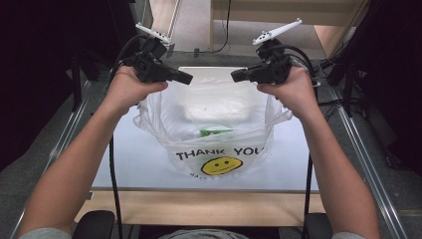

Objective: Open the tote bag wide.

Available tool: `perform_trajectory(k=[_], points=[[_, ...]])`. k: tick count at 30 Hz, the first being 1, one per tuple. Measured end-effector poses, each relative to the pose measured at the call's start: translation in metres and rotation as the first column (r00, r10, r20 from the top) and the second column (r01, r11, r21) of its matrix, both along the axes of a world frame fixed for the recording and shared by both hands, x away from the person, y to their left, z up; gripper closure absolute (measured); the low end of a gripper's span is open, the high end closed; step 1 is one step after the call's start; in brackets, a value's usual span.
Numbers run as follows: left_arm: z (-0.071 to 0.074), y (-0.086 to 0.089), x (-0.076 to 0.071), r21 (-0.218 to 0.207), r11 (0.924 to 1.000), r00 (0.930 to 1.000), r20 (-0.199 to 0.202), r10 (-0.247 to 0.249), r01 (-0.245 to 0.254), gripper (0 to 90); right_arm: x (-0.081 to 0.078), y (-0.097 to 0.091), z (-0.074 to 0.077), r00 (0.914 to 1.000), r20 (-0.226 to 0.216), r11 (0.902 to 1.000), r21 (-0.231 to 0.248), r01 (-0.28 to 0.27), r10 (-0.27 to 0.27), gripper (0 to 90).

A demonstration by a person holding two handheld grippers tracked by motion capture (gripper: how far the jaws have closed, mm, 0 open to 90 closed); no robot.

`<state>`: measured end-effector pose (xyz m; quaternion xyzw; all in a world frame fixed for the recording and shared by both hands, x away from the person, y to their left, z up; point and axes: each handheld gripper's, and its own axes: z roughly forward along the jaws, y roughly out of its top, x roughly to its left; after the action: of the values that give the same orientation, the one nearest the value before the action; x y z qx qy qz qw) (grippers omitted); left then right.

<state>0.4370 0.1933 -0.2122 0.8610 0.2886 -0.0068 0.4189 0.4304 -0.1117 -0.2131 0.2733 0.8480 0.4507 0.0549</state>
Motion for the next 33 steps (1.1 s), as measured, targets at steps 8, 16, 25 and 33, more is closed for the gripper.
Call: perform_trajectory(k=[8, 16, 25, 33], points=[[0.002, -0.012, -0.004, 0.014, 0.9998, 0.9999, 0.005, -0.016, 0.015, 90.0, -0.004, 0.028, -0.001, 0.9997, -0.014, 0.9996, -0.021, -0.020, 0.020, 88.6], [-0.024, -0.019, 0.000, 0.041, 0.9991, 0.9998, -0.017, -0.007, 0.008, 90.0, 0.002, 0.032, -0.030, 0.9978, -0.057, 0.9987, -0.036, -0.035, 0.033, 88.5], [-0.054, -0.022, 0.001, 0.078, 0.9968, 0.9982, -0.059, -0.009, 0.014, 90.0, 0.001, 0.030, -0.060, 0.9950, -0.098, 0.9971, -0.071, -0.029, 0.022, 88.3], [-0.079, -0.020, -0.002, 0.093, 0.9955, 0.9953, -0.096, -0.005, 0.014, 89.7, -0.004, 0.026, -0.082, 0.9939, -0.108, 0.9968, -0.073, -0.033, 0.025, 88.6]])
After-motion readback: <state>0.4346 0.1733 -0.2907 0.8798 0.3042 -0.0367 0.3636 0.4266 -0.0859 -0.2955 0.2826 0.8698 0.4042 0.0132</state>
